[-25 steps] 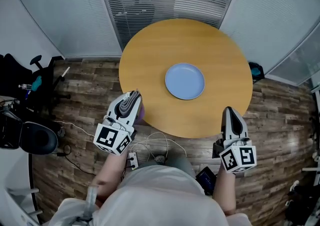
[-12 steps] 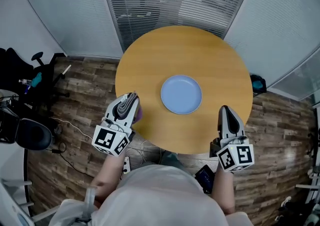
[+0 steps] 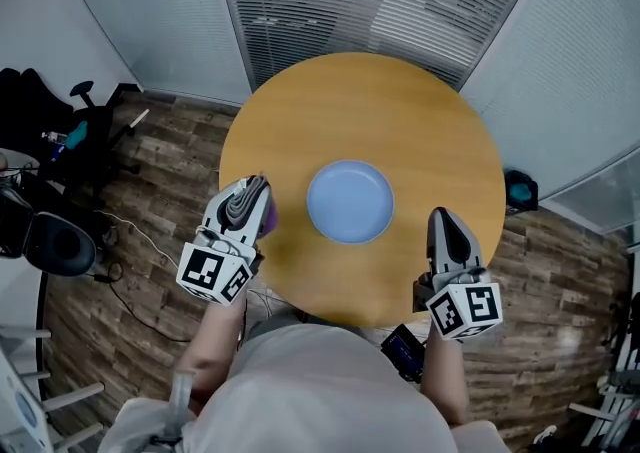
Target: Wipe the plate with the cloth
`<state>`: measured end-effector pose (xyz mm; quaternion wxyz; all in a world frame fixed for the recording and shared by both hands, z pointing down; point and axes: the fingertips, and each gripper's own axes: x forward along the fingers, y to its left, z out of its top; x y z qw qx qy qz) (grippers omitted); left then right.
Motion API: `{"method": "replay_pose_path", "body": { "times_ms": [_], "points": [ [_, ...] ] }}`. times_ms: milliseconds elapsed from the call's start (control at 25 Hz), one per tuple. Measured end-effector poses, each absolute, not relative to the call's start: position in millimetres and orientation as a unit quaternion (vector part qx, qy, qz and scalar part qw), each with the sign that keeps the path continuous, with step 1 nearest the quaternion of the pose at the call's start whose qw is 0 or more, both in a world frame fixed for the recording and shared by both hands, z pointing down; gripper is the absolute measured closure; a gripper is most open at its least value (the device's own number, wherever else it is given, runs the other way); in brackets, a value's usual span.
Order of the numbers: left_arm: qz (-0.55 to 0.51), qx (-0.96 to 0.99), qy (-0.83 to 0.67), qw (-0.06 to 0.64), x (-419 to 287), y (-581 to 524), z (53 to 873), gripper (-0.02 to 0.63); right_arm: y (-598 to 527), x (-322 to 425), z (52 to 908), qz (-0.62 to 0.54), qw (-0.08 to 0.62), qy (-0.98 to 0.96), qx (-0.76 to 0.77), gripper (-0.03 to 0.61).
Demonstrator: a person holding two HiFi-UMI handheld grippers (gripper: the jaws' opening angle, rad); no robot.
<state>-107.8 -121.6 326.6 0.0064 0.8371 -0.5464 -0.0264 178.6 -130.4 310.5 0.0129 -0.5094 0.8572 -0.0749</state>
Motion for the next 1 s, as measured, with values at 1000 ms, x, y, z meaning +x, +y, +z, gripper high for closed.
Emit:
{"method": "replay_pose_path", "body": {
  "times_ms": [1000],
  "points": [
    [-0.041, 0.861, -0.506, 0.006, -112.2, -149.2, 348.8, 0.531, -164.1, 182.2, 398.2, -0.137, -0.034, 0.833, -0.535, 0.558]
  ]
}}
